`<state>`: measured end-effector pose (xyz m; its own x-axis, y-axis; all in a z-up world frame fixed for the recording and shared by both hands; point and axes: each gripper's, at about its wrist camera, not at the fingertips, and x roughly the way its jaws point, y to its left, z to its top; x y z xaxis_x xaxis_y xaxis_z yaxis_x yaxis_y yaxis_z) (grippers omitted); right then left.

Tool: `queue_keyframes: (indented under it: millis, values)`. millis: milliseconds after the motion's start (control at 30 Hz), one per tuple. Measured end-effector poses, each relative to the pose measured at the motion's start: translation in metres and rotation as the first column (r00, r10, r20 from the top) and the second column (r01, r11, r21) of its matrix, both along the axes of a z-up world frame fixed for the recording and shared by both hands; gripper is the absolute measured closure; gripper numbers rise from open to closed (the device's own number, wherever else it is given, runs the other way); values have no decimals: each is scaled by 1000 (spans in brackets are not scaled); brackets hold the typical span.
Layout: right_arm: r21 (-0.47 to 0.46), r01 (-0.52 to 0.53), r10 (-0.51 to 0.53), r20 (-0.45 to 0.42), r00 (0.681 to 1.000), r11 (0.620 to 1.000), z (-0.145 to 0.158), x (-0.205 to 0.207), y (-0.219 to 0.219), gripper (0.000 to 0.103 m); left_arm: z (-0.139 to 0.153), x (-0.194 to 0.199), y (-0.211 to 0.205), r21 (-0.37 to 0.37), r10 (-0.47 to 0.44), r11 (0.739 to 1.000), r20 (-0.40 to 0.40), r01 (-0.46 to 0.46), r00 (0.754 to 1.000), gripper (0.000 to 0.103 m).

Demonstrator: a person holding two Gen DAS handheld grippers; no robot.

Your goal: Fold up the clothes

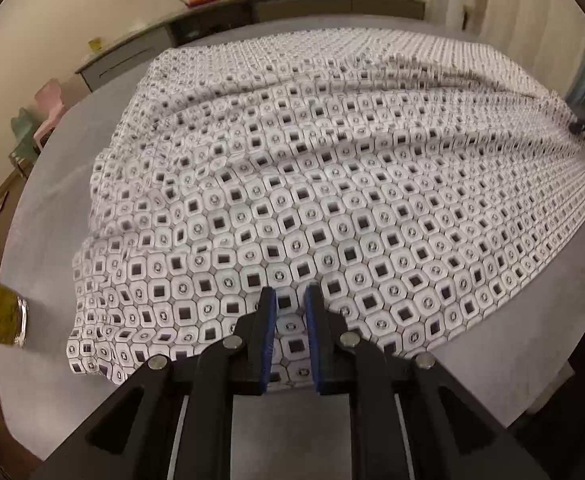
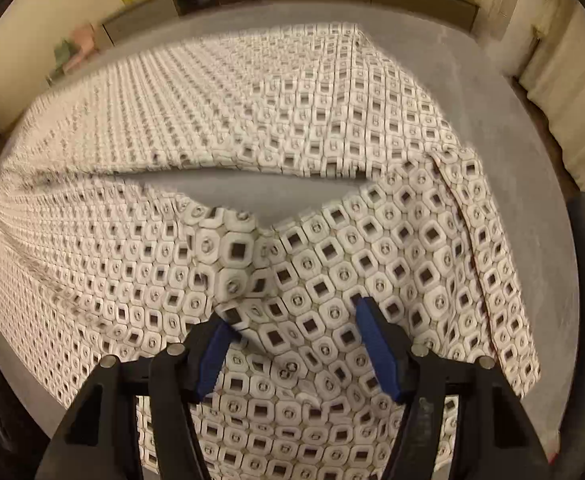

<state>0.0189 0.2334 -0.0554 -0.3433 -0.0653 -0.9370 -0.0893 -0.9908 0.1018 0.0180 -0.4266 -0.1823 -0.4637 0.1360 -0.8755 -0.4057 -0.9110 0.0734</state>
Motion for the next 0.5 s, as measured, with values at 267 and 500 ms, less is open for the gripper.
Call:
queue_keyframes:
  millis: [267,500]
  values:
    - [-142,341,-361,-149,921,929,31,9,117,37,36,-28,-4,-8,50,999,-23,-50,998,86]
    - [-192,304,-335,-155,929,933,12,-72,127,37,53,-123,43,7,77,997,-46,-77,996,86]
